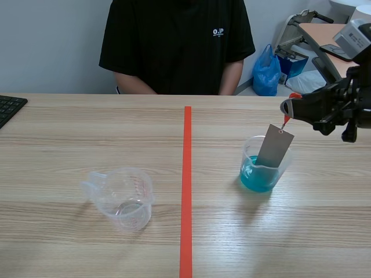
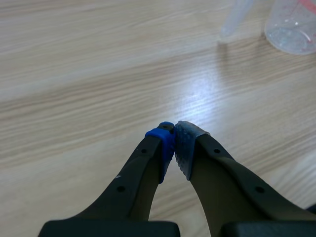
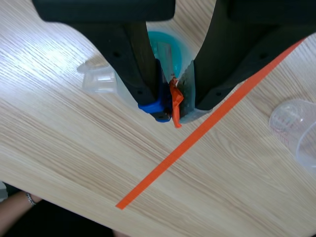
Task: Do the redox reaction experiment.
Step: 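Lower the plate into the blue solution, then hold the plate still in the solution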
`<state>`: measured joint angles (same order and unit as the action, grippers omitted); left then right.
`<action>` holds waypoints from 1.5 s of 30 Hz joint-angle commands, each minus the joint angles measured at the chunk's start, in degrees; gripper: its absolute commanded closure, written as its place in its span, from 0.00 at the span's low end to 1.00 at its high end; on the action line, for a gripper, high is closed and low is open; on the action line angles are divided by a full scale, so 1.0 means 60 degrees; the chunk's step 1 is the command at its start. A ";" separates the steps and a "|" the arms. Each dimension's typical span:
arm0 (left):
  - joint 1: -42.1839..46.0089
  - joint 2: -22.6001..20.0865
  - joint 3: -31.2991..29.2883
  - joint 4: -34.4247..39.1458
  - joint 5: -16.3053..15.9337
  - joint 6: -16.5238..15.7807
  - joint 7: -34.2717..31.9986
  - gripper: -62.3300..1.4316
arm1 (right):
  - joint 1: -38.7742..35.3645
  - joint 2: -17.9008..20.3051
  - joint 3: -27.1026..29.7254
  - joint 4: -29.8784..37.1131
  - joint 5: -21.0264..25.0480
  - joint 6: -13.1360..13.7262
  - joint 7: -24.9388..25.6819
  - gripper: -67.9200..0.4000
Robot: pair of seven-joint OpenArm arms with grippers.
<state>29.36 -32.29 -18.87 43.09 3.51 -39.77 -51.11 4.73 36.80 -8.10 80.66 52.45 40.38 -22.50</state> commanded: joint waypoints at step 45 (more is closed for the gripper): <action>0.0820 0.0350 -0.0736 0.0652 0.0095 -0.0019 -0.0339 0.93 | 0.0175 0.0189 -0.0138 -0.0222 -0.0707 0.0036 0.0386 0.97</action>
<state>34.41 -29.69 -22.70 46.50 4.86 -39.77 -52.36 5.08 36.67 -8.75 78.78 48.88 40.56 -19.33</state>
